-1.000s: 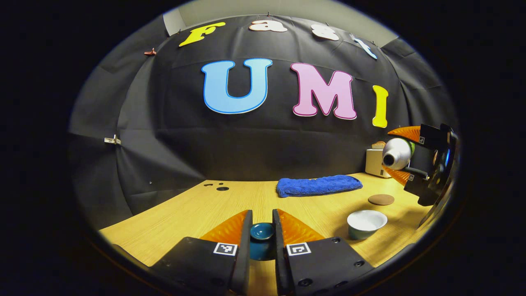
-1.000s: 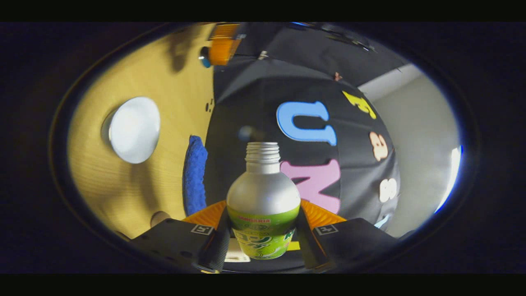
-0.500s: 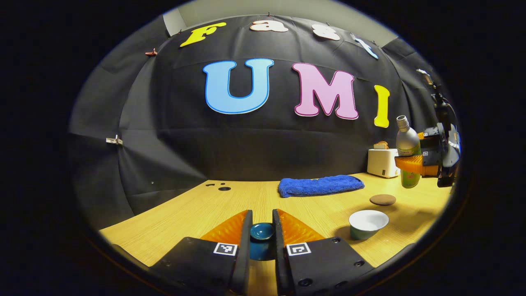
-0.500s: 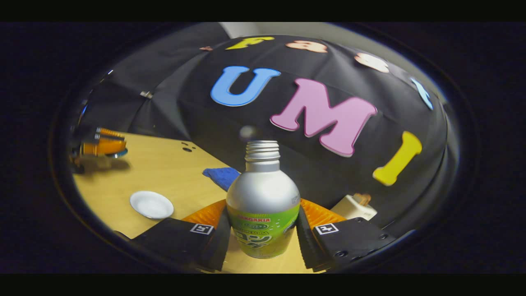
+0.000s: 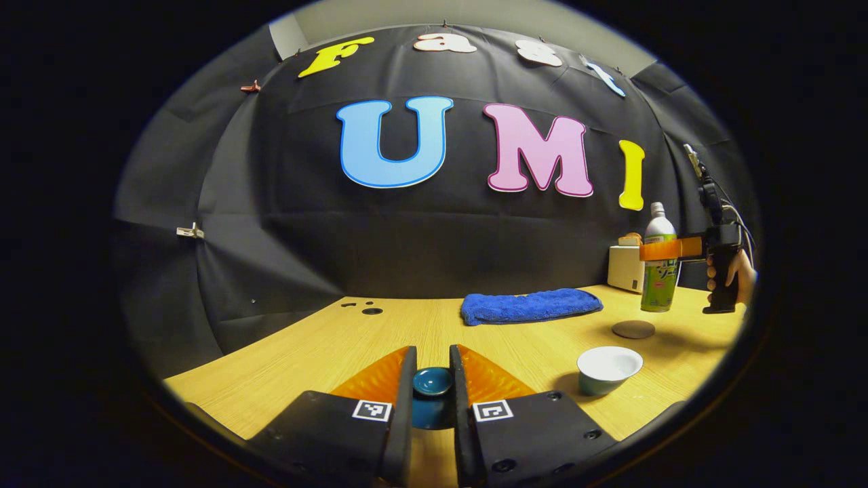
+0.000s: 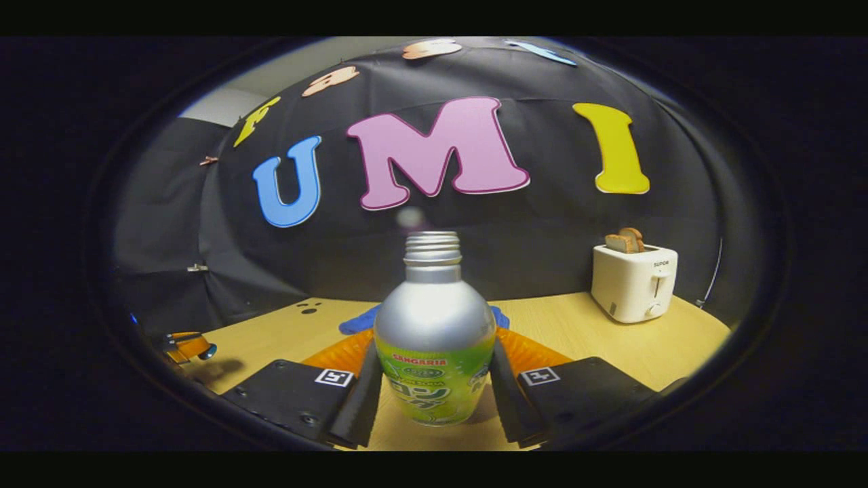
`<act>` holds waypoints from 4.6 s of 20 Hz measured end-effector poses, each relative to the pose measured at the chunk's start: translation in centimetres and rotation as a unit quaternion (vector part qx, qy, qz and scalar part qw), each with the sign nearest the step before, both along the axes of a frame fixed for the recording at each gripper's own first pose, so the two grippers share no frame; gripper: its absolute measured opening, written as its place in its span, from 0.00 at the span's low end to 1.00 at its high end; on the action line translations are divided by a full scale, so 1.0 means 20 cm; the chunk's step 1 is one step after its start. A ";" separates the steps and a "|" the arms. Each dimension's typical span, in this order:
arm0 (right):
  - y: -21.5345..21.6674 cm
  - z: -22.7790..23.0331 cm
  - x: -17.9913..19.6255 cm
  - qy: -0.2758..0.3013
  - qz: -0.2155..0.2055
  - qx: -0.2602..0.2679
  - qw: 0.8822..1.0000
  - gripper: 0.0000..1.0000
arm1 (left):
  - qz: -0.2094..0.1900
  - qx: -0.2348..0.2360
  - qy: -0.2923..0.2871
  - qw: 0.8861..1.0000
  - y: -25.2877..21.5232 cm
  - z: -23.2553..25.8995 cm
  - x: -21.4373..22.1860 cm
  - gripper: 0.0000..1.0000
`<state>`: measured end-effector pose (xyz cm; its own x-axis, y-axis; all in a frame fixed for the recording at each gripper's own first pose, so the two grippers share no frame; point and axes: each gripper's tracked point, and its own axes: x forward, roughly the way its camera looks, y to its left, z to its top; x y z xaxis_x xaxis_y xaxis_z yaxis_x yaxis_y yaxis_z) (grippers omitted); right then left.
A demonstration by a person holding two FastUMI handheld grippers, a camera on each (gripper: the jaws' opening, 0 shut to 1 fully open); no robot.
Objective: Open the teacup lid with one hand, grasp the water bottle and pour water into the teacup with the other hand; after pouring, place the water bottle on the coaster and then close the teacup lid.
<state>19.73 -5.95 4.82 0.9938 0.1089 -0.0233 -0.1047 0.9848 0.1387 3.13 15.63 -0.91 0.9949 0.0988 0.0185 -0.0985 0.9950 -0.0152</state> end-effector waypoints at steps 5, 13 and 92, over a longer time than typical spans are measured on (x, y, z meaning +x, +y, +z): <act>-0.03 -0.02 0.04 -0.017 -0.021 -0.013 1.000 0.70 | -0.003 0.000 0.000 1.000 0.00 0.00 0.00 0.30; -0.07 -0.19 0.14 -0.009 -0.024 -0.039 0.999 0.76 | -0.002 0.000 0.000 1.000 0.00 0.00 0.00 0.30; -0.14 -0.26 -0.77 -0.024 -0.100 -0.065 0.993 1.00 | -0.141 0.076 0.065 0.985 -0.98 -0.05 0.25 0.30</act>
<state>4.36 -8.65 -0.34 0.9955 -0.0912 0.0239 0.0910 0.9958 0.0078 8.20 -3.90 -1.85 0.9772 -0.1769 -0.1178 0.1918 0.9728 0.1302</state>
